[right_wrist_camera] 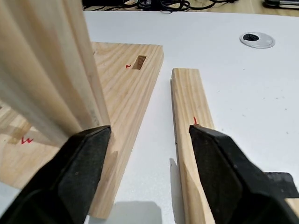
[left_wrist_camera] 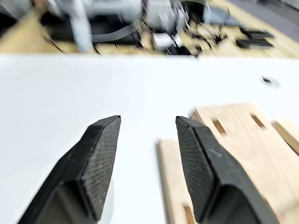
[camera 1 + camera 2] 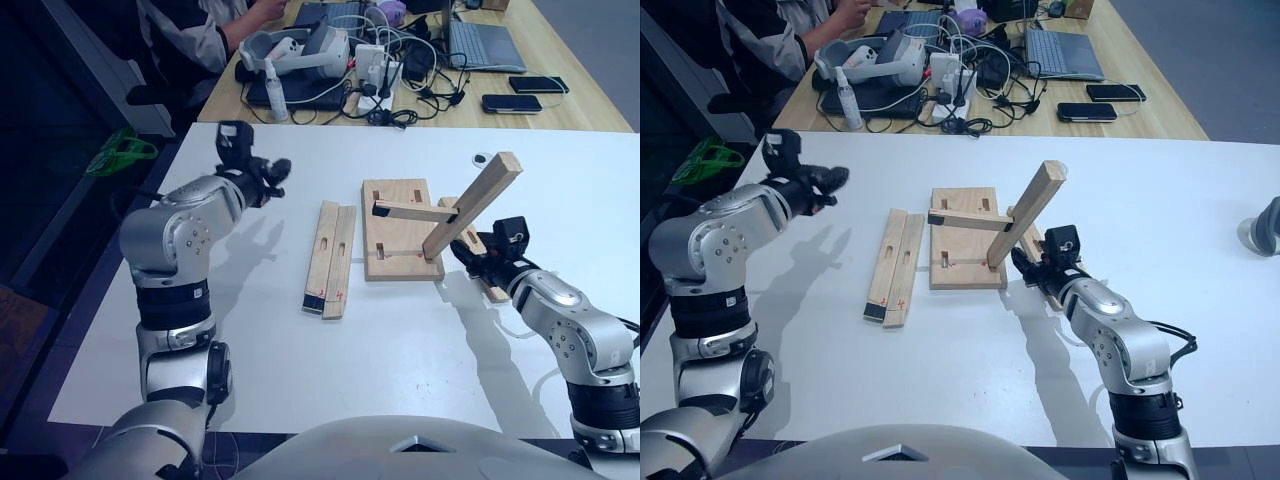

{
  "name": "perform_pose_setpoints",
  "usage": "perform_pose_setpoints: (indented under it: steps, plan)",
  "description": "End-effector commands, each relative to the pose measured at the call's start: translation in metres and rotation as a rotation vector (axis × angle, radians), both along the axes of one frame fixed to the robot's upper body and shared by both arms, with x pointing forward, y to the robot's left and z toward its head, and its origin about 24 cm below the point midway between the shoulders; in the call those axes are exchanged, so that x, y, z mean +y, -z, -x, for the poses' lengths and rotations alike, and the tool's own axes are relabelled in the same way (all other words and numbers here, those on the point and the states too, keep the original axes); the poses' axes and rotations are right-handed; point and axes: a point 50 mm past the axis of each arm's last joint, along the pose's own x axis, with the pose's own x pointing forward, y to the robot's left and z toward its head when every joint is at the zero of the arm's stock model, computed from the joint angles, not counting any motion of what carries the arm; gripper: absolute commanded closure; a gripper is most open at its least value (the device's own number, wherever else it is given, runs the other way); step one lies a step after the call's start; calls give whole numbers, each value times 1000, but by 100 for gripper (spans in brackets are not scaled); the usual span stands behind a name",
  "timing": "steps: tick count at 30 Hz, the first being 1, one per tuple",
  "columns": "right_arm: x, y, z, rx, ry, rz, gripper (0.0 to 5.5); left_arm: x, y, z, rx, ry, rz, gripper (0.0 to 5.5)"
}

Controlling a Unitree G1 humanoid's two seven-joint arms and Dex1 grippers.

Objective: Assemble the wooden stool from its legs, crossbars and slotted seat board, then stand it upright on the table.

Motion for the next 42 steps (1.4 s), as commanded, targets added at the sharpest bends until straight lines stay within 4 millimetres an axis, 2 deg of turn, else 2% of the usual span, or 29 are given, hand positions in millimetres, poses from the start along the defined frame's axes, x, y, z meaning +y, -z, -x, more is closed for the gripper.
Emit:
perform_pose_setpoints:
  steps: [1, 5, 8, 12, 21, 26, 30, 32, 38, 42]
  plan:
    - [-8, -4, -7, -24, 47, 17, 235, -8, 7, 1, 141, 50, 135, 335]
    - [-9, -8, -11, -48, 70, 13, 235, -12, 17, 7, 248, 75, 154, 335]
    - [-9, -14, -15, -79, 94, 7, 235, -14, 27, 15, 309, 113, 87, 335]
    - [-9, -30, -27, -157, 170, -24, 235, -17, 32, 24, 349, 159, 70, 335]
    - [-6, -48, -41, -260, 322, -62, 235, -15, 55, 44, 421, 226, -56, 335]
    - [-4, -49, -43, -271, 337, -67, 235, -22, 53, 53, 395, 294, -85, 335]
    - [-3, -49, -43, -271, 338, -68, 232, -20, 54, 53, 385, 273, -111, 262]
    - [-3, -50, -43, -274, 339, -70, 232, -19, 59, 56, 411, 264, -129, 250]
    - [-2, -54, -46, -284, 339, -75, 232, -23, 70, 64, 455, 270, -114, 250]
    - [-1, -56, -47, -292, 342, -78, 232, -19, 72, 69, 459, 312, -159, 250]
